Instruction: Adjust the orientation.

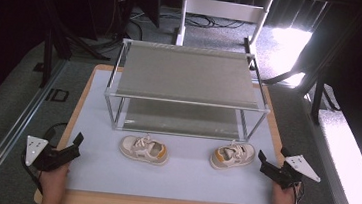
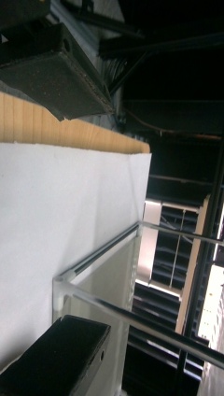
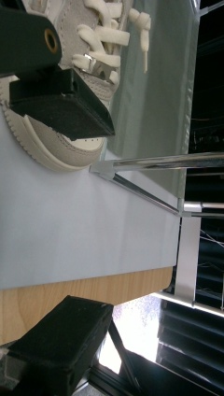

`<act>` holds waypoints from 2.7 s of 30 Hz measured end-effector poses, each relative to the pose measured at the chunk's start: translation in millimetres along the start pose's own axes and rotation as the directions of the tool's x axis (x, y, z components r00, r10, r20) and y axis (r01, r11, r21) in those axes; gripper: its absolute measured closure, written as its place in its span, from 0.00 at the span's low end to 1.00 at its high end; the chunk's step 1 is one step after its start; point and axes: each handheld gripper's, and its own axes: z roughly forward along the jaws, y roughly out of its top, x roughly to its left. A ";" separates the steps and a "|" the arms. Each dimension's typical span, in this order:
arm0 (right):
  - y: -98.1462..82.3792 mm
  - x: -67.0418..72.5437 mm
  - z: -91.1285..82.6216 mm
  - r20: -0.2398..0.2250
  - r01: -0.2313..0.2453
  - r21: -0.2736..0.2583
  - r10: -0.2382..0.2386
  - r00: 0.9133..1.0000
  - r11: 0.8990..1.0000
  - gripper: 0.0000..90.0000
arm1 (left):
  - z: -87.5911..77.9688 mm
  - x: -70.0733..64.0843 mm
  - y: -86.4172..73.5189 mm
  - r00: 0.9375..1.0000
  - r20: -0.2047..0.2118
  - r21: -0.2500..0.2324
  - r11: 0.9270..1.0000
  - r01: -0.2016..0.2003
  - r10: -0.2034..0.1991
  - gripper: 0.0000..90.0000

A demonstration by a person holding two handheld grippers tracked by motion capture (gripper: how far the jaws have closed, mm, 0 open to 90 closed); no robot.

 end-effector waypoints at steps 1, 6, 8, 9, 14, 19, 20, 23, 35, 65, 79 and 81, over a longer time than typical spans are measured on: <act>0.1 0.1 0.2 0.000 0.005 0.001 -0.005 1.000 1.000 0.14 | -0.1 0.6 0.1 1.000 0.009 0.002 1.000 0.004 -0.004 0.00; 0.4 0.5 0.9 0.003 0.009 0.008 -0.009 1.000 1.000 0.14 | -0.5 2.4 0.7 0.999 0.034 0.011 1.000 0.013 -0.014 0.00; 0.5 0.6 1.4 0.006 0.009 0.012 -0.009 1.000 1.000 0.14 | 0.4 2.5 1.3 0.998 0.060 0.020 1.000 0.005 -0.007 0.00; 0.5 0.6 1.5 0.006 0.007 0.013 -0.007 1.000 1.000 0.14 | 0.4 2.5 1.3 0.998 0.060 0.020 1.000 0.005 -0.007 0.00; 0.5 0.1 1.3 0.002 0.002 0.011 -0.002 1.000 1.000 0.14 | 8.4 5.7 6.8 0.962 0.273 0.124 0.991 -0.053 0.018 0.00; 0.4 0.2 1.3 0.000 0.005 0.011 -0.005 1.000 1.000 0.14 | 11.0 5.4 9.0 0.931 0.361 0.182 0.974 -0.132 0.059 0.00; 0.5 0.2 1.3 0.000 0.005 0.011 -0.005 1.000 1.000 0.14 | 11.2 4.9 9.7 0.922 0.381 0.195 0.968 -0.157 0.072 0.00; 0.5 0.2 1.5 -0.001 0.007 0.012 -0.007 1.000 1.000 0.15 | 11.0 4.0 12.1 0.904 0.414 0.229 0.949 -0.219 0.109 0.00; 0.3 -0.1 1.1 -0.008 0.005 0.008 -0.005 1.000 1.000 0.15 | 5.4 -10.0 38.0 0.810 0.514 0.361 0.784 -0.504 0.284 0.00; 0.4 -1.5 1.4 -0.005 -0.013 0.012 0.013 1.000 1.000 0.15 | 18.3 -41.1 66.6 0.623 0.700 0.538 0.316 -0.782 0.350 0.02; 0.4 -1.8 1.3 -0.004 -0.017 0.012 0.017 1.000 1.000 0.15 | 31.2 -61.1 73.3 0.594 0.726 0.608 0.081 -0.790 0.348 0.05; 0.4 -1.9 1.3 -0.005 -0.018 0.011 0.018 1.000 1.000 0.15 | 31.9 -62.2 74.3 0.602 0.720 0.616 0.080 -0.784 0.347 0.05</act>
